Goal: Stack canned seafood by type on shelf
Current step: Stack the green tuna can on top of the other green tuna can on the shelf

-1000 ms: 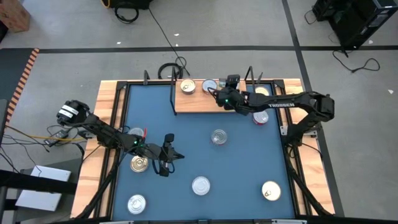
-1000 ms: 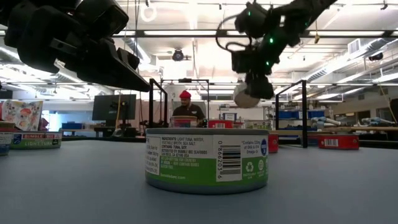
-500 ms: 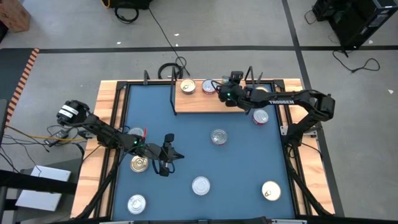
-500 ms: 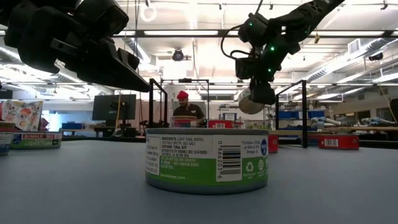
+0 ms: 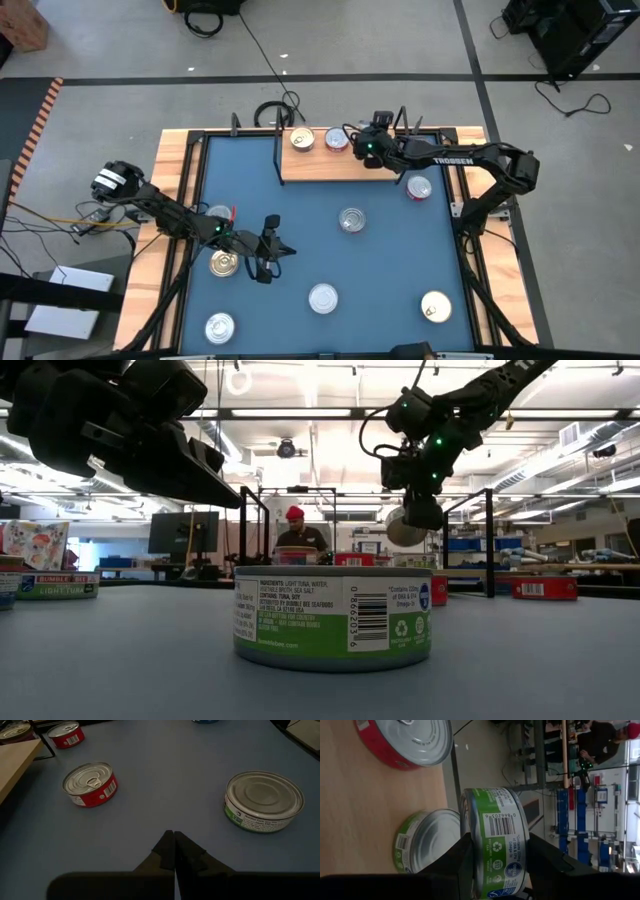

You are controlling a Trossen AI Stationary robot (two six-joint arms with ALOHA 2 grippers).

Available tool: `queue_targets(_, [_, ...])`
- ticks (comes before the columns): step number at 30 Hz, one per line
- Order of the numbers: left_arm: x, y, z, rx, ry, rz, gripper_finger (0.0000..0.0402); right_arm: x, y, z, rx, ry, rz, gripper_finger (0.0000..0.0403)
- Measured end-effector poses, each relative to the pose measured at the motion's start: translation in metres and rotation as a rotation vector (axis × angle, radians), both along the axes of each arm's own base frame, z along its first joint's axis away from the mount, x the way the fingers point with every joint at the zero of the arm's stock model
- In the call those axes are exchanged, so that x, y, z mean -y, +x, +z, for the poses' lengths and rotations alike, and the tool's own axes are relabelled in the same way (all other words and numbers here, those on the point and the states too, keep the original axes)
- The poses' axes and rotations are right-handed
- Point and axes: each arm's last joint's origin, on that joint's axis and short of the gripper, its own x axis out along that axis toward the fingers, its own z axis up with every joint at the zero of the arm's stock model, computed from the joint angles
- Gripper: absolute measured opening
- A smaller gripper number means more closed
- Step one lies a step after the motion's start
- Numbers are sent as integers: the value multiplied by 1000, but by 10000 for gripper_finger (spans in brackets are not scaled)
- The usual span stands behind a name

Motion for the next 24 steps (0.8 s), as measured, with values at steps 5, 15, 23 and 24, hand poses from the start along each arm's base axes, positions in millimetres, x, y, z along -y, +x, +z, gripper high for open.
queue_targets(5, [0, 0, 0, 0, -3, 2, 1, 4, -2, 0, 5, 11, -1, 148])
queue_targets(15, [0, 0, 0, -1, -12, 6, 1, 16, -10, -3, 9, 62, -1, 148])
queue_targets(23, [0, 0, 0, -4, -10, 7, 1, 21, -16, -6, 3, 106, -24, 159])
queue_targets(24, [0, 0, 0, -4, -10, 7, 1, 22, -17, -6, 2, 110, -28, 163])
